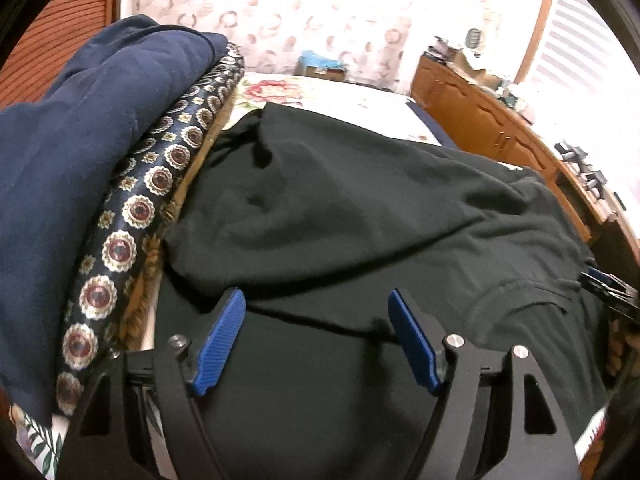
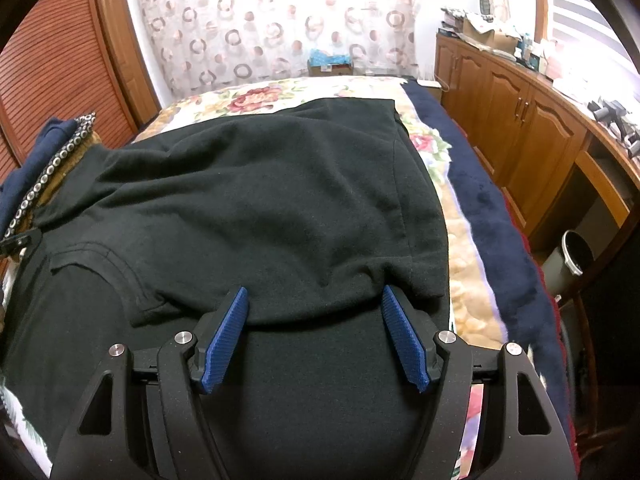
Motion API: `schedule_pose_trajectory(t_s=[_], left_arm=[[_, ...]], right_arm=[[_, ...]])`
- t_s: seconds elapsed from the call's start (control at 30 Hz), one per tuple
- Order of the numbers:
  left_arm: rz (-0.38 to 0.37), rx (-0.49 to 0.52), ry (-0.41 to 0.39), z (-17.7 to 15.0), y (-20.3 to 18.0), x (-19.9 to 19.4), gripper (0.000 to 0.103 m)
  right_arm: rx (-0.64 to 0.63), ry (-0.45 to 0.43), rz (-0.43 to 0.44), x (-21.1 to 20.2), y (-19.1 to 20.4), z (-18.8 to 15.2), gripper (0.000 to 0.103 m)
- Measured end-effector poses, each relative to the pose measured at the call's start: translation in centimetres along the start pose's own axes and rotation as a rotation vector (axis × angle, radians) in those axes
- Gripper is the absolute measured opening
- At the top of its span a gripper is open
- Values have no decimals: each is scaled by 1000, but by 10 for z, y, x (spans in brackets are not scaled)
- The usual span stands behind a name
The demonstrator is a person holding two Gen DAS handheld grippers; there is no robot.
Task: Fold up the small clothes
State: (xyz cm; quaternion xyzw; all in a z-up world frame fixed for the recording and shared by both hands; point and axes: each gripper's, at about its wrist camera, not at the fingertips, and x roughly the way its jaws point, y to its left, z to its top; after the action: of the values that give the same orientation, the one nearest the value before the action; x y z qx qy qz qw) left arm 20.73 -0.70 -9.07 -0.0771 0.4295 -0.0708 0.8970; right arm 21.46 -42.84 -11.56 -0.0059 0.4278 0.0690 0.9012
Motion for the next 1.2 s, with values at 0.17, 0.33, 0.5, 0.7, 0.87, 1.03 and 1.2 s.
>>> schedule_pose_trajectory(t_s=[0.17,0.33,0.5,0.7,0.87,1.03,1.2], left_arm=[[12,3,4,6,-2,10,74],[4,-3,-11,15,4,14,24],[-38,13,-33,17,10,7,7],[-44,63,-109,14,5,-19,6],[-57,61,-166,18,3,-36,6],[-92,63,-210,14,-2,-58,5],[-128,81,-242,-3,-3,-87,5]], right_arm=[[0,0,0,0,0,0,71],[-2,0,-3,0,0,0,71],[-5,1,-7,0,1,0,70],[22,4,8,-2,-9,8,19],[40,3,40,-2,-14,12,5],[15,-91,40,-25,-7,10,2],[-7,-173,57,-58,-1,13,1]])
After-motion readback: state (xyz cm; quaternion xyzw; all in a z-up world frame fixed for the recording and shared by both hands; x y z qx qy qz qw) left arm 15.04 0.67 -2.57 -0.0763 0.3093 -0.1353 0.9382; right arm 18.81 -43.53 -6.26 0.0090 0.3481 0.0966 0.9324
